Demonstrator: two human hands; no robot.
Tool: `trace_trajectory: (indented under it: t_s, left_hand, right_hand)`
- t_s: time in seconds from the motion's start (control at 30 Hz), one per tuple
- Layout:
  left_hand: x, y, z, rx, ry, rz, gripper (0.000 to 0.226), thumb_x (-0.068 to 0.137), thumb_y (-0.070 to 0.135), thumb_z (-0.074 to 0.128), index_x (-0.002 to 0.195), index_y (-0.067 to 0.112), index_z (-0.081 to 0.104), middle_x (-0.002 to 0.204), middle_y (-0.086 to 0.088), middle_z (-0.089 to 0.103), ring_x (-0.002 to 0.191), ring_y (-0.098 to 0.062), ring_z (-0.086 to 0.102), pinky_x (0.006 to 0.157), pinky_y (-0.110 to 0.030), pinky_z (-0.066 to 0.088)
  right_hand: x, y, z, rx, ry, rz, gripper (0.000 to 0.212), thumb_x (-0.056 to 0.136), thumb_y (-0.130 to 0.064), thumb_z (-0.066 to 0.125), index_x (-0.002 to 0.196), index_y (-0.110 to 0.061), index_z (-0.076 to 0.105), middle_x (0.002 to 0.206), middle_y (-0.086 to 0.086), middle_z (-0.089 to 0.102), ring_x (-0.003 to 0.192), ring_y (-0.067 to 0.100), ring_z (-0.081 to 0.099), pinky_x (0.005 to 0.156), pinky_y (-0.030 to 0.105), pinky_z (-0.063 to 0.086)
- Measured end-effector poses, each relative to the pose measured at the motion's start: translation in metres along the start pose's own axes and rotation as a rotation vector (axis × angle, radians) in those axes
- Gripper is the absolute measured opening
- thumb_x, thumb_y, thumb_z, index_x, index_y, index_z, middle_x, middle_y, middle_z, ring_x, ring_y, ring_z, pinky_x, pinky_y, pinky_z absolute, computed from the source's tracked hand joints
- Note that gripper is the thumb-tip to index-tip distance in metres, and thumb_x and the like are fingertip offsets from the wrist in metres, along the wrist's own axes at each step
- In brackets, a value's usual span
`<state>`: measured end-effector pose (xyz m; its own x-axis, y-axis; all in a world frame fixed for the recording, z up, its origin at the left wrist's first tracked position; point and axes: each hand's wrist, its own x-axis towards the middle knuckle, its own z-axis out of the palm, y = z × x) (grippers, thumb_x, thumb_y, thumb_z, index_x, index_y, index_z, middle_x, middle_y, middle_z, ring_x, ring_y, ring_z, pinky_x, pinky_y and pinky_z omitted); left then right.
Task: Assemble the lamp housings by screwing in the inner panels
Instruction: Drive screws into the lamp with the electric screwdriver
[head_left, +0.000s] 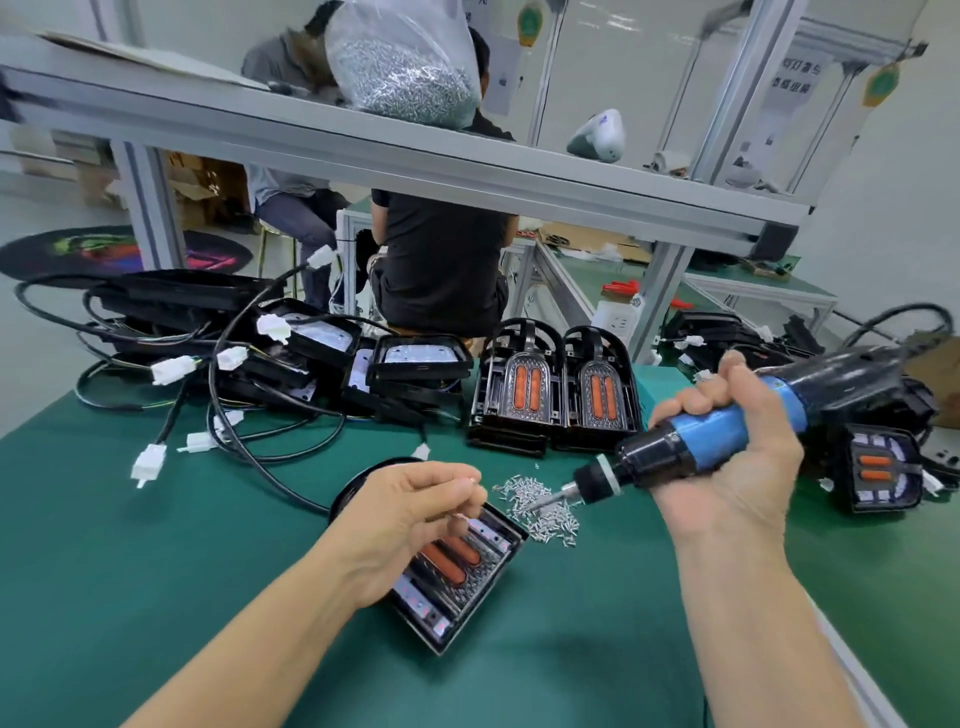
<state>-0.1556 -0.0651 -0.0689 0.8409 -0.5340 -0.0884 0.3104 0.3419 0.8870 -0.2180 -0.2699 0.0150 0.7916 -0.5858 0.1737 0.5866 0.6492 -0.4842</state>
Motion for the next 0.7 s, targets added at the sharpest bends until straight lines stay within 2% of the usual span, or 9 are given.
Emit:
trace_trajectory:
  t_s: [0.17, 0.3, 0.43, 0.7]
  left_hand:
    - [-0.015, -0.001, -0.005, 0.000, -0.003, 0.011, 0.013, 0.068, 0.019, 0.073, 0.077, 0.011, 0.077, 0.076, -0.008, 0.068, 0.066, -0.013, 0.062, 0.060, -0.023, 0.053]
    - [-0.021, -0.003, -0.006, -0.015, 0.001, 0.019, 0.010, 0.069, 0.016, 0.071, 0.076, 0.011, 0.077, 0.075, -0.007, 0.070, 0.066, -0.011, 0.064, 0.060, -0.022, 0.053]
    - [-0.022, -0.003, -0.005, -0.044, 0.025, 0.024, 0.009, 0.069, 0.013, 0.070, 0.074, 0.010, 0.077, 0.075, -0.008, 0.070, 0.066, -0.011, 0.064, 0.060, -0.021, 0.054]
    - [-0.025, -0.002, -0.004, -0.071, 0.023, 0.043, 0.009, 0.069, 0.012, 0.069, 0.075, 0.008, 0.076, 0.074, -0.009, 0.070, 0.064, -0.012, 0.064, 0.061, -0.022, 0.054]
  right_hand:
    - [-0.016, 0.022, 0.023, 0.012, -0.094, -0.070, 0.016, 0.074, -0.012, 0.056, 0.086, -0.021, 0.053, 0.058, -0.009, 0.048, 0.048, 0.005, 0.047, 0.055, 0.016, 0.045]
    - [-0.023, 0.028, 0.032, -0.022, -0.112, -0.130, 0.015, 0.084, -0.006, 0.053, 0.087, -0.021, 0.053, 0.059, -0.009, 0.047, 0.050, 0.005, 0.047, 0.055, 0.018, 0.046]
    - [-0.027, 0.030, 0.038, -0.039, -0.140, -0.138, 0.015, 0.076, -0.010, 0.055, 0.086, -0.021, 0.053, 0.060, -0.008, 0.047, 0.050, 0.006, 0.046, 0.056, 0.018, 0.045]
    - [-0.031, 0.035, 0.040, -0.072, -0.159, -0.137, 0.016, 0.076, -0.010, 0.054, 0.088, -0.021, 0.052, 0.058, -0.009, 0.048, 0.049, 0.005, 0.047, 0.055, 0.019, 0.045]
